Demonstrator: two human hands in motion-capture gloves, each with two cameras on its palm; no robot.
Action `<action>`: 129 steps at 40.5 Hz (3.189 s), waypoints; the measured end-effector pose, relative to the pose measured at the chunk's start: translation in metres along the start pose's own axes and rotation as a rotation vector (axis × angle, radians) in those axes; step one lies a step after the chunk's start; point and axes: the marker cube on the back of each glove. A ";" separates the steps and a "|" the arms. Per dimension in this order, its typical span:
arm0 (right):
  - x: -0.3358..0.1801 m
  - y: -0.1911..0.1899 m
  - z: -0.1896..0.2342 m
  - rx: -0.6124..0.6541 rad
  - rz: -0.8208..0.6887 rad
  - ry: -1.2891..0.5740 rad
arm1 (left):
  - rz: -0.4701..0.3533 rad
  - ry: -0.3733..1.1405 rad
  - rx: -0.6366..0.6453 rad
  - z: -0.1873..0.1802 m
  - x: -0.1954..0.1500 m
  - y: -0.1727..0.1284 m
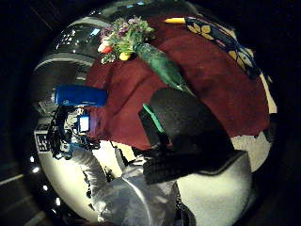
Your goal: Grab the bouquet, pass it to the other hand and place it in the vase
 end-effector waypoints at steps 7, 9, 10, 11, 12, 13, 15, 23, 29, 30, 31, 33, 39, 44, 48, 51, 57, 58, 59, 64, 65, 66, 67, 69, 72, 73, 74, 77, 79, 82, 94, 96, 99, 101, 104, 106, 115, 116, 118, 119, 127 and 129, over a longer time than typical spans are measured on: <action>-0.001 -0.024 0.056 -0.066 0.003 -0.131 | 0.016 -0.001 0.000 0.006 0.006 -0.005; -0.007 -0.035 0.071 -0.084 0.005 -0.161 | 0.029 0.005 0.005 0.008 0.009 -0.006; -0.011 -0.040 0.076 -0.085 0.008 -0.172 | 0.036 0.009 0.007 0.009 0.011 -0.006; -0.014 -0.045 0.080 -0.082 0.012 -0.182 | 0.042 0.012 0.010 0.011 0.012 -0.007; -0.018 -0.050 0.084 -0.076 0.018 -0.190 | 0.047 0.014 0.014 0.012 0.013 -0.007; -0.022 -0.054 0.088 -0.070 0.025 -0.196 | 0.052 0.015 0.017 0.014 0.014 -0.009; -0.032 -0.064 0.093 -0.058 0.042 -0.197 | 0.060 0.015 0.022 0.018 0.016 -0.011; -0.060 -0.082 0.101 -0.034 0.065 -0.058 | 0.056 0.024 -0.004 0.030 0.017 -0.014; -0.060 -0.093 0.100 0.043 0.119 -0.066 | 0.054 0.042 -0.024 0.034 0.017 -0.013; -0.057 -0.094 0.097 0.071 0.142 -0.076 | 0.054 0.047 -0.027 0.036 0.018 -0.013; -0.055 -0.095 0.094 0.096 0.163 -0.090 | 0.054 0.055 -0.028 0.037 0.018 -0.013; -0.050 -0.097 0.089 0.123 0.180 -0.126 | 0.058 0.074 -0.027 0.040 0.021 -0.014; -0.036 -0.107 0.088 0.237 0.198 -0.300 | 0.091 0.105 -0.036 0.048 0.037 -0.020; -0.030 -0.115 0.083 0.329 0.191 -0.517 | 0.129 0.103 0.039 0.045 0.047 -0.028; -0.029 -0.116 0.064 0.405 0.175 -0.702 | 0.148 0.121 0.113 0.035 0.052 -0.034; -0.031 -0.116 0.041 0.466 0.137 -0.861 | 0.166 0.178 0.171 0.019 0.059 -0.038; -0.050 -0.111 -0.011 0.608 -0.002 -1.082 | 0.223 0.384 0.306 -0.030 0.082 -0.051; -0.054 -0.109 -0.019 0.629 -0.024 -1.102 | 0.230 0.422 0.329 -0.038 0.087 -0.054; -0.058 -0.107 -0.026 0.645 -0.045 -1.123 | 0.235 0.462 0.349 -0.047 0.091 -0.057; -0.082 -0.099 -0.049 0.716 -0.148 -1.221 | 0.262 0.714 0.371 -0.077 0.113 -0.067; -0.089 -0.096 -0.053 0.727 -0.169 -1.245 | 0.272 0.786 0.363 -0.081 0.117 -0.070; -0.096 -0.093 -0.057 0.742 -0.200 -1.270 | 0.283 0.862 0.355 -0.084 0.121 -0.073; -0.103 -0.090 -0.062 0.766 -0.245 -1.295 | 0.295 0.936 0.349 -0.087 0.126 -0.075; -0.118 -0.085 -0.072 0.833 -0.367 -1.347 | 0.342 1.042 0.361 -0.093 0.134 -0.079; -0.134 -0.079 -0.079 0.883 -0.483 -1.382 | 0.438 1.081 0.428 -0.099 0.142 -0.086; -0.138 -0.078 -0.080 0.900 -0.506 -1.363 | 0.418 1.093 0.421 -0.099 0.144 -0.088; -0.140 -0.078 -0.080 0.919 -0.528 -1.339 | 0.378 1.111 0.399 -0.097 0.145 -0.089; -0.148 -0.077 -0.074 0.888 -0.525 -1.359 | 0.314 1.183 0.358 -0.093 0.147 -0.095; -0.153 -0.074 -0.070 0.822 -0.490 -1.412 | 0.314 1.234 0.356 -0.092 0.148 -0.100; -0.157 -0.074 -0.066 0.811 -0.496 -1.407 | 0.309 1.293 0.343 -0.090 0.146 -0.108; -0.176 -0.084 -0.042 0.817 -0.518 -1.305 | 0.247 1.442 0.354 -0.079 0.147 -0.142; -0.184 -0.080 -0.039 0.765 -0.498 -1.349 | 0.186 1.467 0.413 -0.082 0.147 -0.141; -0.195 -0.071 -0.038 0.672 -0.468 -1.458 | 0.132 1.465 0.478 -0.088 0.147 -0.134; -0.202 -0.069 -0.036 0.637 -0.471 -1.502 | 0.101 1.450 0.516 -0.094 0.146 -0.127; -0.211 -0.065 -0.036 0.614 -0.494 -1.519 | 0.068 1.431 0.563 -0.098 0.143 -0.122; -0.212 -0.066 -0.034 0.629 -0.509 -1.459 | 0.086 1.406 0.599 -0.098 0.140 -0.123; -0.218 -0.047 -0.040 0.530 -0.798 -1.361 | 0.125 1.350 0.610 -0.130 0.126 -0.107; -0.216 -0.049 -0.038 0.526 -0.809 -1.325 | 0.129 1.350 0.615 -0.138 0.123 -0.105; -0.208 -0.055 -0.032 0.516 -0.825 -1.255 | 0.143 1.346 0.637 -0.157 0.117 -0.098; -0.205 -0.057 -0.029 0.491 -0.828 -1.252 | 0.147 1.341 0.649 -0.167 0.113 -0.095; -0.177 -0.071 -0.008 0.340 -0.850 -1.219 | 0.131 1.282 0.734 -0.229 0.079 -0.075; -0.175 -0.069 -0.008 0.250 -0.830 -1.276 | 0.131 1.259 0.770 -0.242 0.069 -0.070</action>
